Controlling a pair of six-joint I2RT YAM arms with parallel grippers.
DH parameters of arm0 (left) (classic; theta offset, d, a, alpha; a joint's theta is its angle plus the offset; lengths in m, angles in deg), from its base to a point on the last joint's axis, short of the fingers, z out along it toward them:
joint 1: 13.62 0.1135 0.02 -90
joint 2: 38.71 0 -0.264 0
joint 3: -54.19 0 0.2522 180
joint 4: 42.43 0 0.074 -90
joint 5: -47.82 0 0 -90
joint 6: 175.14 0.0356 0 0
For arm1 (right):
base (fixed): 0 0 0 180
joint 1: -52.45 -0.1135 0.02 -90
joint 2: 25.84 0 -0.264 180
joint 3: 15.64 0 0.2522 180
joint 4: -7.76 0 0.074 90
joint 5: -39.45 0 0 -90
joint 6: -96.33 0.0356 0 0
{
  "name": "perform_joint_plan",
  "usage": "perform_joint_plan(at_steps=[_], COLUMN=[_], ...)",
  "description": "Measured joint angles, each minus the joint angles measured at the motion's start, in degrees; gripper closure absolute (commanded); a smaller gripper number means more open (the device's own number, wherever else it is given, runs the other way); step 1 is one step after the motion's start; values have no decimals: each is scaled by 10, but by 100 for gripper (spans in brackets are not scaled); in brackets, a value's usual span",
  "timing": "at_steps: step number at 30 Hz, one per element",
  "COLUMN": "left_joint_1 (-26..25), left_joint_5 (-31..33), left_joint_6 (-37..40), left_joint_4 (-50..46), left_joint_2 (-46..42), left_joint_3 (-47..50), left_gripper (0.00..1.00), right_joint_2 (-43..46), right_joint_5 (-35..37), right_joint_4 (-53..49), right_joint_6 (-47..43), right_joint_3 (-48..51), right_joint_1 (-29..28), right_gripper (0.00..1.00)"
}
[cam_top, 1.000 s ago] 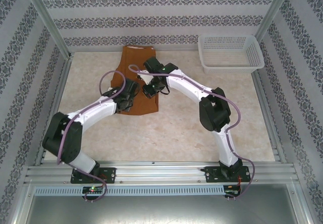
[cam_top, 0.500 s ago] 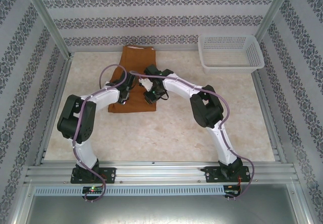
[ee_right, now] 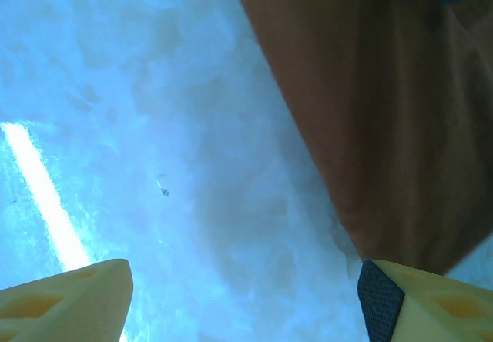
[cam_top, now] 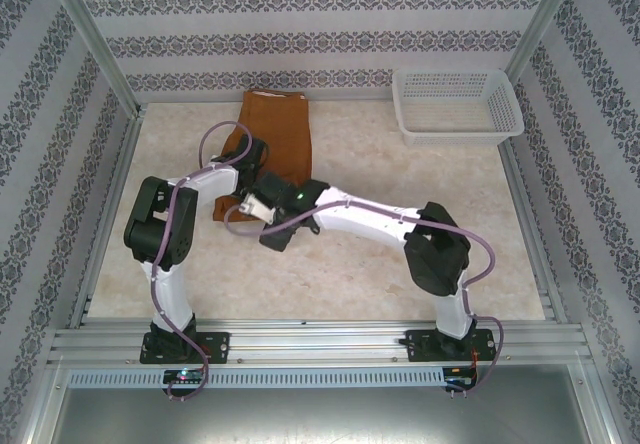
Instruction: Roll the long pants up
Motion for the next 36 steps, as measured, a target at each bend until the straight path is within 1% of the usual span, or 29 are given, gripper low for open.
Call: perform_joint_plan(at_steps=[5,8,9,10,11,12,13,14,15,16,17,20,23,26,28,31,36], left_joint_1=[0,2,3,3,4,4,4,4,5,6,8,19,43,71,82,84,85], left_joint_5=[-10,-15,-17,-18,-20,-21,-24,-28,-32,-39,-44,-58,-60,-59,-58,-58,-66], left_joint_6=[9,11,12,12,12,13,16,20,24,25,27,37,49,66,78,91,97], left_joint_4=[0,0,0,0,0,0,0,0,5,13,20,33,31,21,18,15,6], left_joint_2=[0,0,0,0,0,0,0,0,0,-1,-3,-29,-73,-118,-142,-165,-171], left_joint_3=[-8,-9,-9,-9,-9,-9,-9,-9,-9,-9,-10,-10,-14,-26,-36,-39,-36], left_gripper=[95,95,95,95,93,89,77,60,29,4,0,0,0,0,0,0,0], right_joint_2=[-59,-89,-96,-99,-99,-103,-114,-122,-131,-133,-132,-129,-125,-116,-108,-101,-116], right_joint_5=[88,140,153,152,159,163,165,164,158,153,147,124,100,62,28,-28,-120], right_joint_4=[52,104,123,132,138,152,160,163,165,166,166,149,112,51,3,-72,-198], right_joint_6=[-63,-112,-128,-142,-156,-163,-166,-167,-167,-165,-161,-152,-132,-107,-88,-62,-26], right_joint_3=[12,31,38,39,39,36,28,21,16,15,14,2,-17,-55,-89,-148,-266], right_joint_1=[2,6,10,12,10,12,18,25,34,42,47,57,62,68,73,79,87], right_gripper=[21,21,22,28,39,57,83,100,100,100,100,100,100,100,100,100,100])
